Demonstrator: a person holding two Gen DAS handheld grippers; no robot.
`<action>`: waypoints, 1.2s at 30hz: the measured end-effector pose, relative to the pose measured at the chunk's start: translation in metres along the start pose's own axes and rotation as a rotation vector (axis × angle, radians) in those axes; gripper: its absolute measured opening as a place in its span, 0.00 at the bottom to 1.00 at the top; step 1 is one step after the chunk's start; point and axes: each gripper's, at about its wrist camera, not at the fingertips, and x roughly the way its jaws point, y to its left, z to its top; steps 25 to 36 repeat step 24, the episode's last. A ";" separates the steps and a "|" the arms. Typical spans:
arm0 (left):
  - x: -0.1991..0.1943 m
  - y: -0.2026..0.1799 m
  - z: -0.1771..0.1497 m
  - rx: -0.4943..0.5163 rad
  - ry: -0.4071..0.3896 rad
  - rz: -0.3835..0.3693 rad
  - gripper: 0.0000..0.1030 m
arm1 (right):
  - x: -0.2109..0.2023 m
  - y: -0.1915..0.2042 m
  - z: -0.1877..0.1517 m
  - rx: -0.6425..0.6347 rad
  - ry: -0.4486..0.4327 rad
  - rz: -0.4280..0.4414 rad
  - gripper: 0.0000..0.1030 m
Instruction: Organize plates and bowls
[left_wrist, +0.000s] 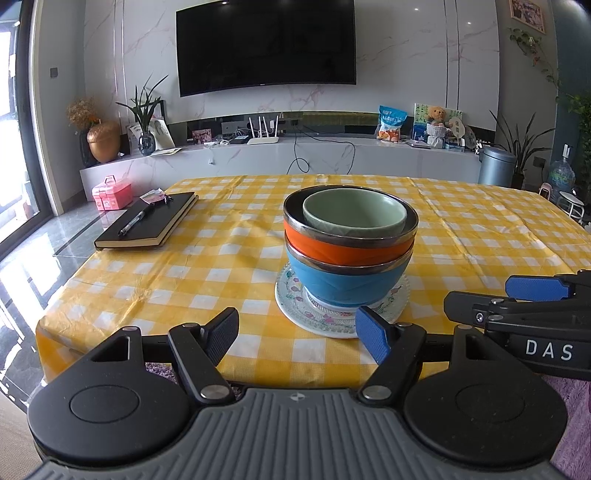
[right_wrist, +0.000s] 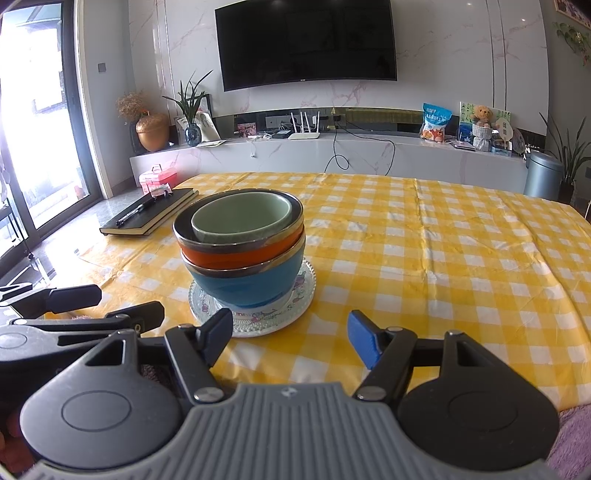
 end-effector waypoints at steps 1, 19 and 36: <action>0.000 0.000 0.000 0.000 0.000 0.000 0.82 | 0.000 0.000 0.000 0.000 0.000 0.000 0.66; -0.003 0.000 -0.001 -0.002 -0.005 0.001 0.82 | 0.002 0.001 -0.004 0.000 0.009 -0.001 0.67; -0.003 0.000 0.000 -0.003 -0.009 0.003 0.82 | 0.002 0.001 -0.004 0.000 0.010 -0.002 0.67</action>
